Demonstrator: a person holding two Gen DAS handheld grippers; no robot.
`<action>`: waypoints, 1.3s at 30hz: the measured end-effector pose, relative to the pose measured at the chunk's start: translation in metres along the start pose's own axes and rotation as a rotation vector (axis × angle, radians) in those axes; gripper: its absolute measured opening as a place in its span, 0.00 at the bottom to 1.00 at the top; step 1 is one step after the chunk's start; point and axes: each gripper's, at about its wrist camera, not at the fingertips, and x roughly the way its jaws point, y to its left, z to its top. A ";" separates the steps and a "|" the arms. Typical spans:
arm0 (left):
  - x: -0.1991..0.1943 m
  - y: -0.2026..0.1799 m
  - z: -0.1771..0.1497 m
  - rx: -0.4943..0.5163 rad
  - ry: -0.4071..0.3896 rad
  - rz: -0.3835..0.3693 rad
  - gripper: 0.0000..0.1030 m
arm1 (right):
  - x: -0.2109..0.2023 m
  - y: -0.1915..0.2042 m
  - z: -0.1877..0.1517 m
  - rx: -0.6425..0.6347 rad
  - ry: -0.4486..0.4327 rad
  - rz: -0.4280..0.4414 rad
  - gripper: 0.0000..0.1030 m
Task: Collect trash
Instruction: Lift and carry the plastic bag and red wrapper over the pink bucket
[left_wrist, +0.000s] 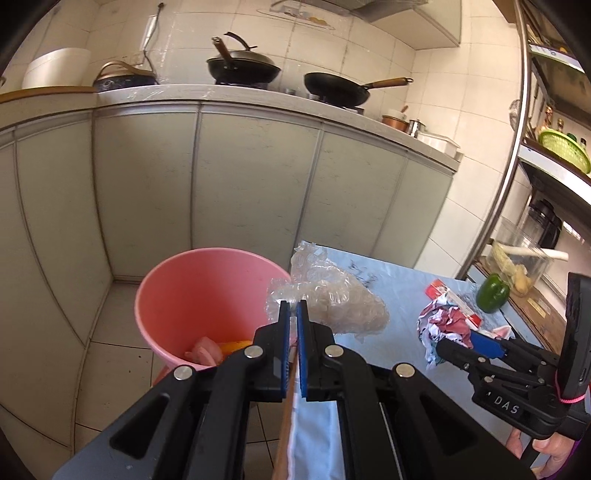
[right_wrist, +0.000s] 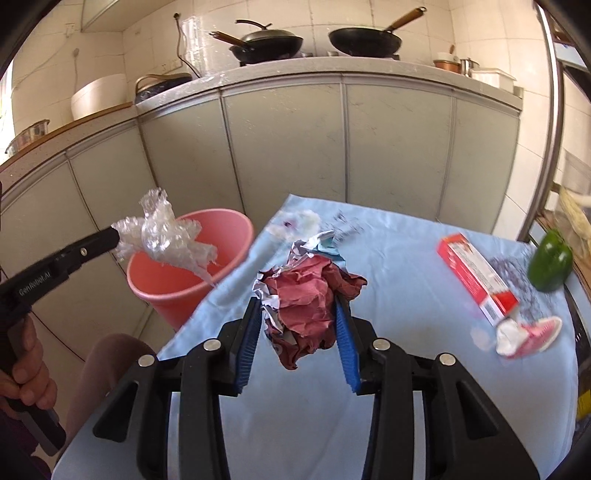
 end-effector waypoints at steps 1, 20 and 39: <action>0.001 0.005 0.001 -0.008 -0.002 0.011 0.03 | 0.001 0.004 0.003 -0.008 -0.004 0.007 0.39; 0.027 0.077 0.002 -0.051 -0.007 0.192 0.03 | 0.068 0.070 0.050 -0.092 0.010 0.180 0.39; 0.060 0.100 -0.006 -0.081 0.042 0.221 0.03 | 0.136 0.101 0.047 -0.151 0.113 0.194 0.39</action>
